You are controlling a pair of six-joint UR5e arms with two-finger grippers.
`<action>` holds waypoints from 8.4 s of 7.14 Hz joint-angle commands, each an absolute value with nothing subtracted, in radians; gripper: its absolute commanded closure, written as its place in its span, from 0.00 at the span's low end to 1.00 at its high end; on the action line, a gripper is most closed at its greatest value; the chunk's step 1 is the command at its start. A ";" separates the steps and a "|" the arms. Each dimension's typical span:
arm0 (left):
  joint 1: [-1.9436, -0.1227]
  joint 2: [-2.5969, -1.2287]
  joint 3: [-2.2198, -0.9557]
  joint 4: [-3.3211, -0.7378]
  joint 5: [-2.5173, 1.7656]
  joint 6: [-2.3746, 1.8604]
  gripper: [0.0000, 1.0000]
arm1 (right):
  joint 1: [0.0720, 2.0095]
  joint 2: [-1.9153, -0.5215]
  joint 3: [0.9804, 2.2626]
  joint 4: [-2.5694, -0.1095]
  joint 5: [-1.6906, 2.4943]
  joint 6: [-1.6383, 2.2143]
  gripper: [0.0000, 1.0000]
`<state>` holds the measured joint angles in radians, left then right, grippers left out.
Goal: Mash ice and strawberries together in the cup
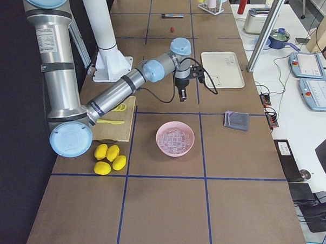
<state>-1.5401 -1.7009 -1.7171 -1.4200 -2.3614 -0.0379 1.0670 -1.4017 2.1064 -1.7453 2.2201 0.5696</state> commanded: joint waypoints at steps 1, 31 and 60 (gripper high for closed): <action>-1.534 -1.700 -1.715 -1.420 -2.361 -0.041 0.00 | 0.860 -1.165 2.099 -1.896 2.111 0.746 1.00; -1.168 -1.675 -1.776 -1.834 -2.257 -0.683 0.00 | 0.708 -0.701 1.710 -1.811 1.931 1.131 0.00; -0.693 -1.477 -1.795 -2.206 -1.854 -1.170 1.00 | 1.195 -1.124 1.878 -1.804 2.273 0.499 0.00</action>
<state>-0.6846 -1.4805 -1.7800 -2.2070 -1.8128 -1.1713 1.1994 -1.1253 1.8773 -1.8041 2.2732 0.4936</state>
